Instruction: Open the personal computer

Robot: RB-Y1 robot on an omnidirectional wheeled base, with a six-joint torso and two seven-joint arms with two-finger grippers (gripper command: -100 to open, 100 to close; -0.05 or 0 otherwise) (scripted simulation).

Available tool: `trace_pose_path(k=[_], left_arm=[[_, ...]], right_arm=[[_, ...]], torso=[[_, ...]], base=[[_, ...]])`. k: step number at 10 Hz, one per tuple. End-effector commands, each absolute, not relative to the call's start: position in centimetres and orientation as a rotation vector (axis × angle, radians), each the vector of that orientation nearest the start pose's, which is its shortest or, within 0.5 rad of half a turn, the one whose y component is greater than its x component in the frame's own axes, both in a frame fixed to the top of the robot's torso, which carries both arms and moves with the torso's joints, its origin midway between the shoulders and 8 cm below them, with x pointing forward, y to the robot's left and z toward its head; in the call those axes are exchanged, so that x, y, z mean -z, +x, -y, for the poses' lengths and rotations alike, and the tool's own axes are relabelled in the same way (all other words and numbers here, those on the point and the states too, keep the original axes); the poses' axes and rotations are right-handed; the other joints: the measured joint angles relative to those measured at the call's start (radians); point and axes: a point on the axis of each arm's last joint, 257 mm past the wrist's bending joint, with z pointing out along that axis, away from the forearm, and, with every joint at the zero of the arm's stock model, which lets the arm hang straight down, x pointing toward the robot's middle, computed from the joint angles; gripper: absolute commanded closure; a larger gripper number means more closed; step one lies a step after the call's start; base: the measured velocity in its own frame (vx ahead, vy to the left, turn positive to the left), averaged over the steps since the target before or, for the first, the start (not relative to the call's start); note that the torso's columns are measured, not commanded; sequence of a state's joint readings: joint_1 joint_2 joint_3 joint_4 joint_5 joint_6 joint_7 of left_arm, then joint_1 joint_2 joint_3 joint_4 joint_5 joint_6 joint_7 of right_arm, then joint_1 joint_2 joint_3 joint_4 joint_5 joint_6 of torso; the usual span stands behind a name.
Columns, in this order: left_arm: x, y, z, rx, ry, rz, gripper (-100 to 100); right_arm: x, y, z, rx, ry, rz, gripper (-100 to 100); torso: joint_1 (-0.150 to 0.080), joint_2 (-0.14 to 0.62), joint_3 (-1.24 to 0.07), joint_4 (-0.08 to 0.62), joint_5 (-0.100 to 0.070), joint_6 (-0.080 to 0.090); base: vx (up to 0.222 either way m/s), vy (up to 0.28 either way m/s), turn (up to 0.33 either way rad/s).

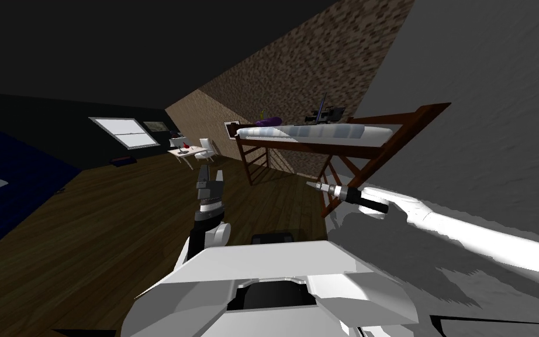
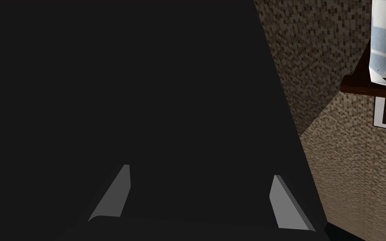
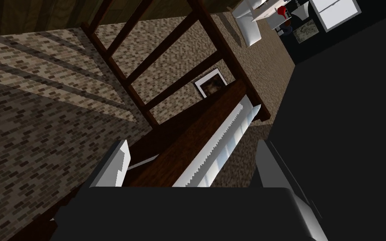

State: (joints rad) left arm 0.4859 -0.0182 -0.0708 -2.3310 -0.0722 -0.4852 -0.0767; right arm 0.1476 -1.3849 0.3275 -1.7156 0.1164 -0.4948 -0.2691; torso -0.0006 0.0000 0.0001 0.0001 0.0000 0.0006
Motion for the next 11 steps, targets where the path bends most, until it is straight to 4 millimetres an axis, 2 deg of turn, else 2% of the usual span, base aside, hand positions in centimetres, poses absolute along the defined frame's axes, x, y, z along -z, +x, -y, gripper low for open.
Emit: trace_pose_path(k=[1,4,5,8,9,11], left_arm=[[-4.9,34.0,-24.7,1.270,-0.566,-0.621,0],[-4.9,34.0,-24.7,1.270,-0.566,-0.621,0],[-4.9,34.0,-24.7,1.270,-0.566,-0.621,0],[-4.9,34.0,-24.7,1.270,-0.566,-0.621,0],[-4.9,34.0,-24.7,1.270,-0.566,-0.621,0],[-4.9,34.0,-24.7,1.270,-0.566,-0.621,0]], right_arm=[[16.3,44.0,35.5,-0.781,-0.098,-1.999,-100],[15.4,44.1,36.9,-0.714,-0.147,-2.031,-100],[14.3,45.2,39.3,-0.648,-0.144,-2.034,-100],[13.0,45.3,40.7,-0.577,-0.192,-2.061,-100],[11.4,46.3,43.2,-0.505,-0.186,-2.056,-100],[10.0,46.4,44.3,-0.440,-0.227,-2.075,-100]], torso=[[-0.001,0.000,0.000,0.000,-0.001,0.000],[0.001,0.000,0.000,0.000,0.000,0.000],[0.000,0.000,0.000,0.000,0.000,0.000],[0.000,0.000,0.000,0.000,0.000,0.000],[0.000,0.000,0.000,0.000,0.000,0.000],[0.001,0.000,0.000,0.000,0.000,0.000]], base=[[-0.019,0.030,0.196],[-0.007,0.020,0.033],[-0.005,0.030,0.230],[-0.001,0.016,0.018],[0.004,0.025,0.215],[0.004,0.013,0.046]])
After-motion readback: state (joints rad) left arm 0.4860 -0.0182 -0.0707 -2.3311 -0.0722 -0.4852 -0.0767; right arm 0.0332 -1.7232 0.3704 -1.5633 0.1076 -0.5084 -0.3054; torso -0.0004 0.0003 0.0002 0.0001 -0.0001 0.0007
